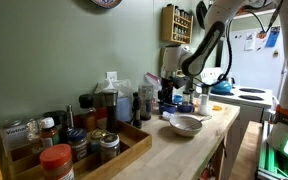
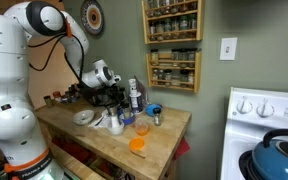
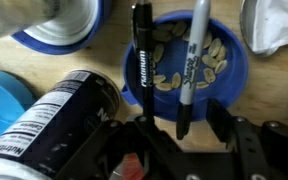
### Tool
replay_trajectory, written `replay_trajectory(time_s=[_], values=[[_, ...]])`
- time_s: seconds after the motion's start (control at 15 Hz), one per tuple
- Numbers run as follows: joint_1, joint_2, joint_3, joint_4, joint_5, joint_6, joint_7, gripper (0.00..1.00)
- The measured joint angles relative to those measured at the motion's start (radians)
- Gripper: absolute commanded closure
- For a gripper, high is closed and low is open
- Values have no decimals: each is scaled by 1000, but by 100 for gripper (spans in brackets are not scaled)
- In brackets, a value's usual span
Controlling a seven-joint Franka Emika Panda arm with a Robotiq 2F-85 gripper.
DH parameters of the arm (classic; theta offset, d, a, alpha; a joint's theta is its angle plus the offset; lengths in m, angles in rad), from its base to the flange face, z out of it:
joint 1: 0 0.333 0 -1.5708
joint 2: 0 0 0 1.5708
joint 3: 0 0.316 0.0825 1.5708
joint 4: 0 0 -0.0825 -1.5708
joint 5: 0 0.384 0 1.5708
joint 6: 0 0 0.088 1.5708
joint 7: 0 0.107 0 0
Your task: Remove the marker from the grey bowl and put it on the blue cup on the left side of the other blue up
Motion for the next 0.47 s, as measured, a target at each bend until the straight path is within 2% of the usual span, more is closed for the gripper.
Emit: replay_trajectory(time_s=[0.07,0.13,0.2,0.47], values=[[13,-31,-21,-21,77,10,-78,2],[-3,-65,-10,-48,154,26,-156,0],[-50,-97,36,-80,236,55,-236,0],[-303,-134,334,-186,565,206,-558,0]])
